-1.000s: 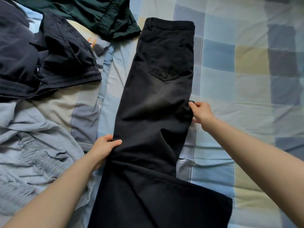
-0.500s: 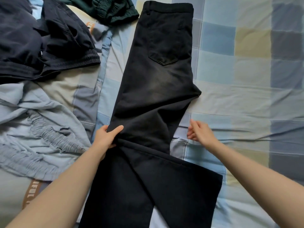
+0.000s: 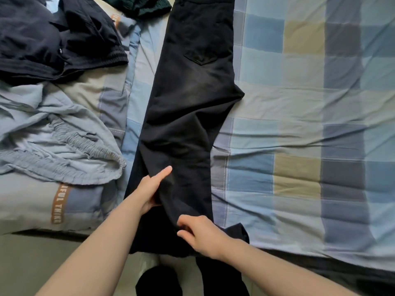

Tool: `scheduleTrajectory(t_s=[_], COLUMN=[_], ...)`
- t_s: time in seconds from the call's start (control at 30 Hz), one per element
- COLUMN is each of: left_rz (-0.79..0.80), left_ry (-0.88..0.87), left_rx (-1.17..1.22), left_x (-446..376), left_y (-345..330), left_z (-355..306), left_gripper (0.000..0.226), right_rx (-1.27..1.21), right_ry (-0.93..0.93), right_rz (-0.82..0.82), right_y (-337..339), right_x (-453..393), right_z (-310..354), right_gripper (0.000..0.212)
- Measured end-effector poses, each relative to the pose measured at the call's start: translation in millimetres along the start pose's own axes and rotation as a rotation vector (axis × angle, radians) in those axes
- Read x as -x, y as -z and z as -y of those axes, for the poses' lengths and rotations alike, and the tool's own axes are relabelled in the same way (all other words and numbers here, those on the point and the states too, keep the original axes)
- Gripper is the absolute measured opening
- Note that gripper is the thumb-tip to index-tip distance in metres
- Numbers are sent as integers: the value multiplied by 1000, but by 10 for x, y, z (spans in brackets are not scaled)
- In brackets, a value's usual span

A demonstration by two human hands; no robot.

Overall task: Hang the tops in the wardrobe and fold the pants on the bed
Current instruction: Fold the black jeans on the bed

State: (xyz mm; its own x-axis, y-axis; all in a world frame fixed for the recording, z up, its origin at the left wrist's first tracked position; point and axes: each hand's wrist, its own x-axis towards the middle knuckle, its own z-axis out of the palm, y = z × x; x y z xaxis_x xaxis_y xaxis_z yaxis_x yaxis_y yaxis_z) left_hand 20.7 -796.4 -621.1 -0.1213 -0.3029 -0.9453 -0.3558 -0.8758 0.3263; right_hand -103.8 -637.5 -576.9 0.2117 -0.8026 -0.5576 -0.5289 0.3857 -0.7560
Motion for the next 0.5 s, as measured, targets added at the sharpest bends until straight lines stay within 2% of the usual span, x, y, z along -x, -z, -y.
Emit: scheduleTrajectory(t_s=[0.1,0.27,0.33,0.37,0.43,0.5], left_rz=[-60,111,100,59,4,10], left_ry=[-29,22,-8,-40,-87,-128], left_rx=[-168,-297,-280,-279,-331,-403], left_x=[87,302,374,384,388,372], left_y=[165,697,966,1078,1286,1407], left_z=[205,558,699,741,819,909], left_gripper=[36,21,18,18,16,14], right_rx=[-100,-228,-299,-292,-247,-267], right_ry=[-22,-126,-145,-147,-257,-521], right_rz=[-41,-163,-129,-167,-413,-686], right_y=[-406,-1067,-1283,-1300,-1202,-970], right_x=[1,-106,-158,-210,-306,-338], right_z=[257,697,855,833,650,285], right_gripper=[12,7,12,17,14,13])
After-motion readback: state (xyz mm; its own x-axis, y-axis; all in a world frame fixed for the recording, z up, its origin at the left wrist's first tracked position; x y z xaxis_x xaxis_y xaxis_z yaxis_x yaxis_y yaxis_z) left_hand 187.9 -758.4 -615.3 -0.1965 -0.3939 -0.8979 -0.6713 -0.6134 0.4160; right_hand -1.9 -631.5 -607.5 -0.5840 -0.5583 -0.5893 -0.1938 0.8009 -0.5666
